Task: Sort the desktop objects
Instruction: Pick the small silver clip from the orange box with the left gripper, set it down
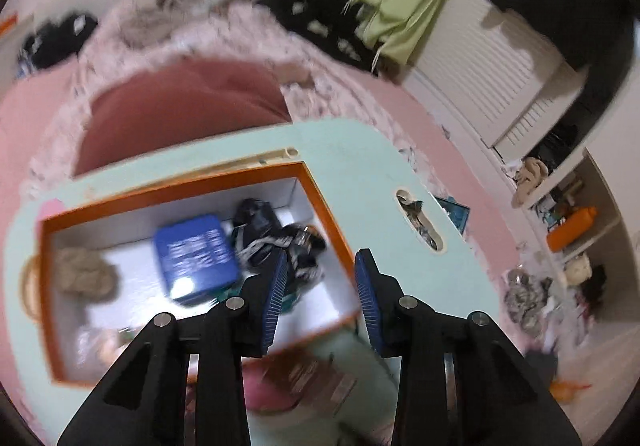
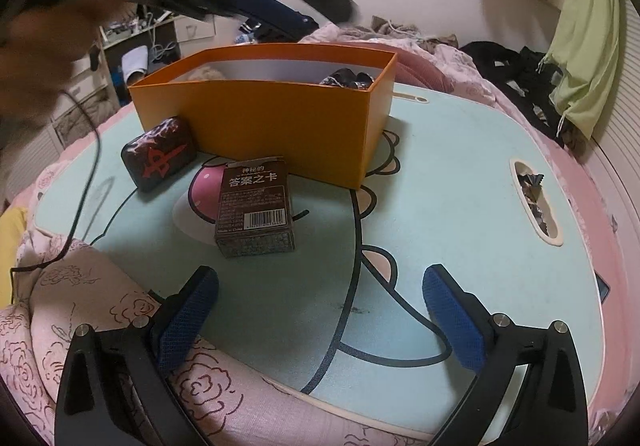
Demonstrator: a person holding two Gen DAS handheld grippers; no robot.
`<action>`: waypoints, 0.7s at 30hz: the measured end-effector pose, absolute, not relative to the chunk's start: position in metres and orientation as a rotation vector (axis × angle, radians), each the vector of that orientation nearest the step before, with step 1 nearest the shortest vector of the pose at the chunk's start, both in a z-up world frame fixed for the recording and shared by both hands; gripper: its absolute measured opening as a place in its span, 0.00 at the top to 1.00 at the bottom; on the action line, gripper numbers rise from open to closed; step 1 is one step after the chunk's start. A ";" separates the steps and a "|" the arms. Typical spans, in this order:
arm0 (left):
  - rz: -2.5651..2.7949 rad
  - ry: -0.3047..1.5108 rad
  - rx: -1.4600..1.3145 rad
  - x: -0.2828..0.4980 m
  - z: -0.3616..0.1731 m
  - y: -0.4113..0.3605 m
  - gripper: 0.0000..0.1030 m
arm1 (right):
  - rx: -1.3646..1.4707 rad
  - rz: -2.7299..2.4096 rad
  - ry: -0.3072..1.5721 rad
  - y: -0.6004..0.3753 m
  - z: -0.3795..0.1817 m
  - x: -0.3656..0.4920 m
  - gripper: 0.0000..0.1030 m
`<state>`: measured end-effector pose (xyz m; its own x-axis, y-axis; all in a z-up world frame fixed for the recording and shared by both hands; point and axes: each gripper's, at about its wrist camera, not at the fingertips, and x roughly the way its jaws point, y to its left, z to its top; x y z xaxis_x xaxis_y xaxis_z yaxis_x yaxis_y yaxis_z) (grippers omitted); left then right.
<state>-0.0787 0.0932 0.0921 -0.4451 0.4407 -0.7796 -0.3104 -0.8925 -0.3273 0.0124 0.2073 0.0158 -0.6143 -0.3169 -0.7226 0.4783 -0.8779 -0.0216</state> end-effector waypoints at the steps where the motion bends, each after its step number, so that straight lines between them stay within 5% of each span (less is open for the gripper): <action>1: 2.316 -0.211 -1.358 -0.086 0.085 0.097 0.64 | 1.044 -2.464 0.293 0.207 0.015 0.012 0.01; 15: 2.254 -0.604 -1.497 -0.123 0.052 0.079 0.64 | 1.039 -2.467 0.290 0.206 0.014 0.016 0.01; 21: 2.298 -0.532 -1.590 -0.136 0.044 0.089 0.64 | 1.039 -2.467 0.289 0.205 0.014 0.016 0.01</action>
<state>-0.1359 0.0894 0.0436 -0.3447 0.4411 -0.8286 -0.0319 -0.8877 -0.4593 0.0161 0.2053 0.0142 -0.6179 -0.3190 -0.7187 0.4765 -0.8790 -0.0195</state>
